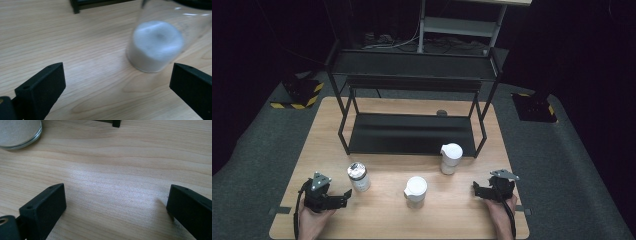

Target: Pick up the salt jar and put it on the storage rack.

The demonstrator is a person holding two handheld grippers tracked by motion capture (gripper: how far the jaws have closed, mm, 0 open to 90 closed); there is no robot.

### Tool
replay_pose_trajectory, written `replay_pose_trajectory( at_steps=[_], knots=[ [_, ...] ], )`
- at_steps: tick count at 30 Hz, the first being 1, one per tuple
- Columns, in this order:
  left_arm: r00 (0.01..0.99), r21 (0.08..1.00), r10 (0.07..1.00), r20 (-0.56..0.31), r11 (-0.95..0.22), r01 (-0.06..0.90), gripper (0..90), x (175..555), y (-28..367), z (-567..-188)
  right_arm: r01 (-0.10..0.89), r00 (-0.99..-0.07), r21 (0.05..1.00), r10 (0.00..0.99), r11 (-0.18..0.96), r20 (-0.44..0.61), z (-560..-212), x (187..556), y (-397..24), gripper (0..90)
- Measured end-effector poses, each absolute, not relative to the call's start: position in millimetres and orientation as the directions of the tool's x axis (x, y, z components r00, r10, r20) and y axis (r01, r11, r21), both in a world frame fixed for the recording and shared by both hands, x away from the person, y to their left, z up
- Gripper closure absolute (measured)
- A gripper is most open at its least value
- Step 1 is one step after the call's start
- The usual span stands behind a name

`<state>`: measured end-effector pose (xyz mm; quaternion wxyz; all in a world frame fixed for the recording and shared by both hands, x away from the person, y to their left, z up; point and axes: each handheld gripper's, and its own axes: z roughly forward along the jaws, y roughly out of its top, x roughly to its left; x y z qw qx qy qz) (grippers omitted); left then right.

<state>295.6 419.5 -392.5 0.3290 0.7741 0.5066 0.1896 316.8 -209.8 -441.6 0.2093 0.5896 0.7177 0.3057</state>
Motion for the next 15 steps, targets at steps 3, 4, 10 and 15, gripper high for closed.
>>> replay_pose_trajectory(
  at_steps=[3, 4, 10, 15],
  knots=[
    [0.436, 0.698, 0.899, -0.04, -0.287, 0.656, 0.4, 297.8, 413.9, -393.6, 0.718, -0.218, 0.686, 0.974, 0.119, 0.06, -441.6, 316.7, -209.9, 2.9],
    [0.443, 0.697, 0.896, -0.041, -0.292, 0.655, 0.5, 298.9, 412.3, -394.1, 0.718, -0.218, 0.686, 0.974, 0.119, 0.06, -441.6, 316.7, -209.9, 2.8],
    [0.463, 0.7, 0.885, -0.054, -0.297, 0.649, 0.5, 305.5, 402.3, -398.3, 0.717, -0.22, 0.686, 0.974, 0.119, 0.06, -441.6, 316.6, -210.0, 3.1],
    [0.466, 0.708, 0.884, -0.045, -0.301, 0.639, 1.3, 309.8, 393.7, -400.6, 0.717, -0.219, 0.686, 0.974, 0.119, 0.06, -441.6, 316.6, -210.0, 3.1]
  ],
)
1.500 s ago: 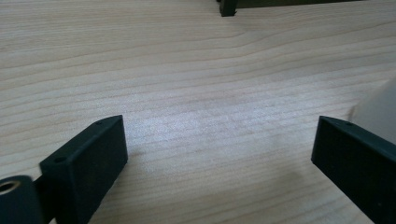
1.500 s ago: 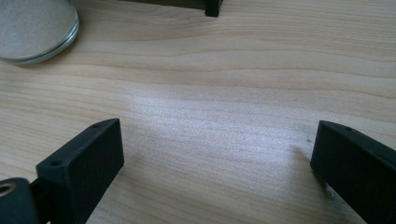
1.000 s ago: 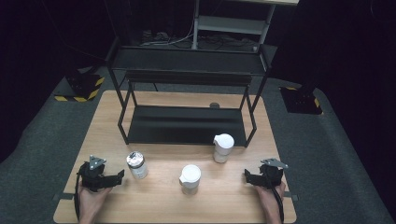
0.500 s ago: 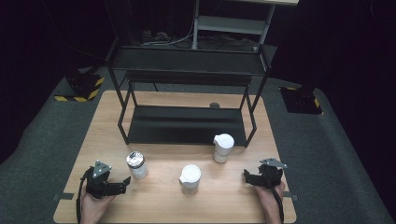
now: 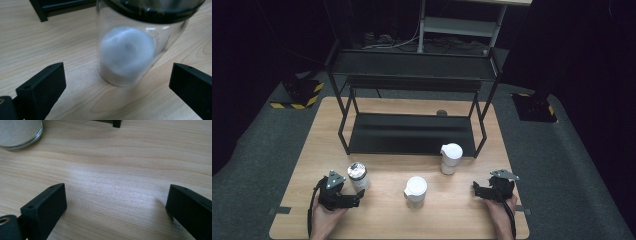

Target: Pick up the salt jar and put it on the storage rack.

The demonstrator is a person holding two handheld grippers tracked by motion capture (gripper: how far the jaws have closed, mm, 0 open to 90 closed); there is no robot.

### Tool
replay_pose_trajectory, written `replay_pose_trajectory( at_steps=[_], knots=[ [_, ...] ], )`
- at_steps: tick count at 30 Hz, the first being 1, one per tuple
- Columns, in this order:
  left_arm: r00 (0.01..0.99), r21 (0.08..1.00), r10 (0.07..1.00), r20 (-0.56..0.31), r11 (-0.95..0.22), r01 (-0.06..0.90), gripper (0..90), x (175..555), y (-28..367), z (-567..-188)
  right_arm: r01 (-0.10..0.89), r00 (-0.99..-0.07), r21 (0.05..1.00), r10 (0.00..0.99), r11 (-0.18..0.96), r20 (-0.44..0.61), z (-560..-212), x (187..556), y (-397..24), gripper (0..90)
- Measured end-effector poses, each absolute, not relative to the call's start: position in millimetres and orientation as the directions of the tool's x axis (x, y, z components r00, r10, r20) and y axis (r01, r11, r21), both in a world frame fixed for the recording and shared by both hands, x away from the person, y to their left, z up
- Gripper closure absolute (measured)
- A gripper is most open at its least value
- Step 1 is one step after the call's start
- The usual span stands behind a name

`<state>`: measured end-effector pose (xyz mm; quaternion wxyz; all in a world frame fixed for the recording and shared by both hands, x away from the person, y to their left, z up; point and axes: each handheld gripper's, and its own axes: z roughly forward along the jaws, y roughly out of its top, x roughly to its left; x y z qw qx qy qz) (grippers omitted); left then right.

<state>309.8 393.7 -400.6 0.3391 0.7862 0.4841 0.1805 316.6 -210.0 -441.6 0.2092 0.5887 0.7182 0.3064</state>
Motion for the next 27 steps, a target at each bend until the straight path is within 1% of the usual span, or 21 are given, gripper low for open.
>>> replay_pose_trajectory(
  at_steps=[8, 13, 27],
  knots=[
    [0.466, 0.71, 0.884, -0.031, -0.309, 0.633, 3.1, 320.4, 380.8, -401.8, 0.716, -0.218, 0.688, 0.974, 0.119, 0.059, -441.7, 316.3, -209.8, 3.6],
    [0.463, 0.714, 0.886, -0.034, -0.303, 0.632, 5.8, 327.5, 373.0, -404.7, 0.716, -0.219, 0.688, 0.974, 0.119, 0.059, -441.7, 316.1, -209.9, 3.9],
    [0.441, 0.718, 0.897, -0.016, -0.296, 0.63, 16.9, 334.2, 360.5, -411.6, 0.715, -0.217, 0.689, 0.974, 0.118, 0.058, -441.8, 315.8, -209.8, 4.4]
  ],
)
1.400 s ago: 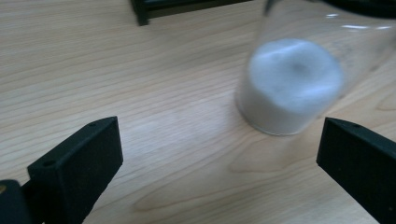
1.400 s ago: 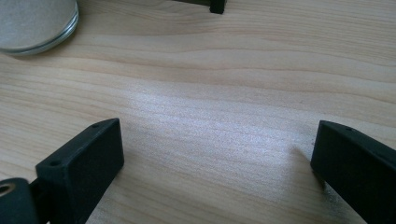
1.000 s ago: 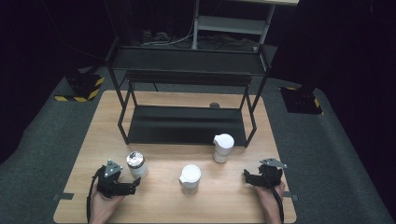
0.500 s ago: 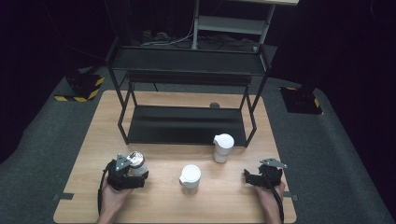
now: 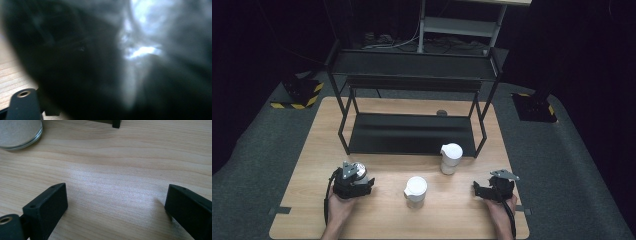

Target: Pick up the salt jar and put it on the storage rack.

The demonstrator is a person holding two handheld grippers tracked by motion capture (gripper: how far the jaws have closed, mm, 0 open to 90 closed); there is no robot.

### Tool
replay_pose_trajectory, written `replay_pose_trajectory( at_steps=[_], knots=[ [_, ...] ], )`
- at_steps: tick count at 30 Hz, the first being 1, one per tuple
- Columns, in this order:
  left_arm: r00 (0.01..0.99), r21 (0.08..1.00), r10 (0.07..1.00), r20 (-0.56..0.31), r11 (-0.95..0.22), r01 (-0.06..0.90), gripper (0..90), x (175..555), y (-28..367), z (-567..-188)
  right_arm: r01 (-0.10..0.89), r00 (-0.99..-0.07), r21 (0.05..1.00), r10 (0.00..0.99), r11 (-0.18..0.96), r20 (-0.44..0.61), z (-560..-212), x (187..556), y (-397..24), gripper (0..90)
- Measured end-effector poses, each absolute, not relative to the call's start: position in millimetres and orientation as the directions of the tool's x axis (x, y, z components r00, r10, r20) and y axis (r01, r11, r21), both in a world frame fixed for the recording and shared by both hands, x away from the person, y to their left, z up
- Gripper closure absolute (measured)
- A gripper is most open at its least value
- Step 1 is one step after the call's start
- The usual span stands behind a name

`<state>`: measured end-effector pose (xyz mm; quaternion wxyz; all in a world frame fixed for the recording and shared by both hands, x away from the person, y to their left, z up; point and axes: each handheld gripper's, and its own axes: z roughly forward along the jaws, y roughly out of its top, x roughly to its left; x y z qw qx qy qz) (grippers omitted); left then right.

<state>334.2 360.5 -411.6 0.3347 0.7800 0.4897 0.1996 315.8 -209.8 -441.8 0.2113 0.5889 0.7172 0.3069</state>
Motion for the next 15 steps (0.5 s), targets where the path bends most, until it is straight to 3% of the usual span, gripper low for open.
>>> replay_pose_trajectory(
  at_steps=[15],
  knots=[
    [0.427, 0.731, 0.904, 0.006, -0.295, 0.615, 30.5, 331.7, 353.0, -414.2, 0.715, -0.217, 0.689, 0.975, 0.118, 0.058, -441.8, 315.7, -209.7, 4.8]
  ],
)
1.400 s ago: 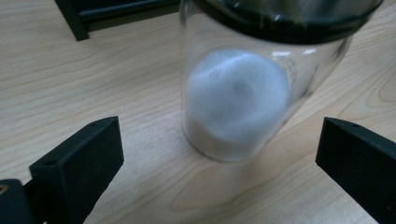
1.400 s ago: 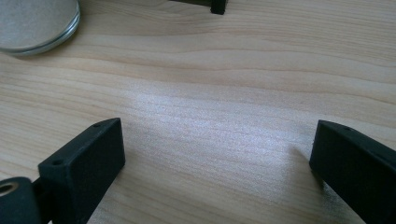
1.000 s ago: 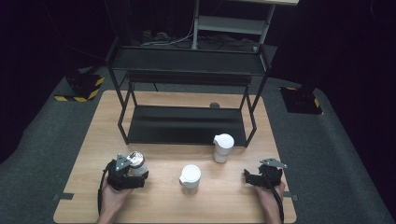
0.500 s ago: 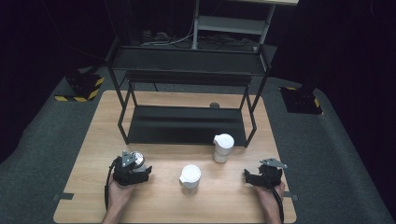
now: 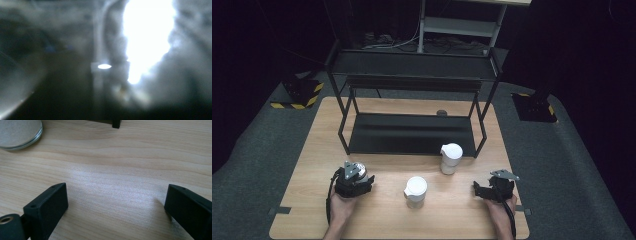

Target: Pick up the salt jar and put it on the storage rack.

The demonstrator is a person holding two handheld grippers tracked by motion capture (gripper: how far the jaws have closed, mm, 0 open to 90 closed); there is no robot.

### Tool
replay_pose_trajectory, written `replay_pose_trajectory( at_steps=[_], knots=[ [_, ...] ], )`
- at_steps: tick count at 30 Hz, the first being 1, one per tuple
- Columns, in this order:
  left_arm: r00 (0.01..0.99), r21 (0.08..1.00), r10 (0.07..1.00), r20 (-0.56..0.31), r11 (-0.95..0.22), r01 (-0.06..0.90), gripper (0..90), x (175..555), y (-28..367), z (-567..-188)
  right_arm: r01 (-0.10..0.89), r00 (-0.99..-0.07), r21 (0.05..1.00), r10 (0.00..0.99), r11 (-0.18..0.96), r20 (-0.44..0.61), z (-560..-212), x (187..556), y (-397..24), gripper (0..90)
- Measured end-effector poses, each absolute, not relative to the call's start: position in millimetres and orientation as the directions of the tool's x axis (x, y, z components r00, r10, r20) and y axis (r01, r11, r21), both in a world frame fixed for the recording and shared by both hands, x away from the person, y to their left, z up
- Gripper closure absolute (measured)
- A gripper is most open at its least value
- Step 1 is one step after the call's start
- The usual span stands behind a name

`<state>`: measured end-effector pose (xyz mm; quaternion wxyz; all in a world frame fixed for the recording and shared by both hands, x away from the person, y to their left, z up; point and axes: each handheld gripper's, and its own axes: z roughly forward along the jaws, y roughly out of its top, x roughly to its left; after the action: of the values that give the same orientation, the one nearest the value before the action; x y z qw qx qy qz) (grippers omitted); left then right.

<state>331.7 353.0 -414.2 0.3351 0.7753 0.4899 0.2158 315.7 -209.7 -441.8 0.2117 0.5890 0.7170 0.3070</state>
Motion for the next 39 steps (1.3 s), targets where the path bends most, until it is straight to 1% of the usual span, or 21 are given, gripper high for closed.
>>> replay_pose_trajectory(
  at_steps=[18, 23, 29, 39],
  knots=[
    [0.426, 0.732, 0.905, 0.011, -0.297, 0.612, 31.0, 331.2, 352.3, -414.0, 0.715, -0.217, 0.689, 0.974, 0.118, 0.059, -441.8, 315.8, -209.8, 4.8],
    [0.437, 0.729, 0.9, 0.017, -0.31, 0.61, 31.0, 332.3, 351.1, -413.0, 0.715, -0.217, 0.689, 0.974, 0.117, 0.059, -441.8, 315.8, -209.8, 4.8],
    [0.455, 0.729, 0.89, -0.003, -0.309, 0.611, 31.1, 335.6, 352.2, -410.1, 0.715, -0.217, 0.689, 0.974, 0.117, 0.059, -441.8, 315.7, -209.8, 4.8],
    [0.476, 0.734, 0.879, 0.01, -0.33, 0.593, 31.1, 342.8, 350.7, -399.7, 0.714, -0.216, 0.69, 0.975, 0.117, 0.058, -441.9, 315.6, -209.8, 5.0]
  ],
)
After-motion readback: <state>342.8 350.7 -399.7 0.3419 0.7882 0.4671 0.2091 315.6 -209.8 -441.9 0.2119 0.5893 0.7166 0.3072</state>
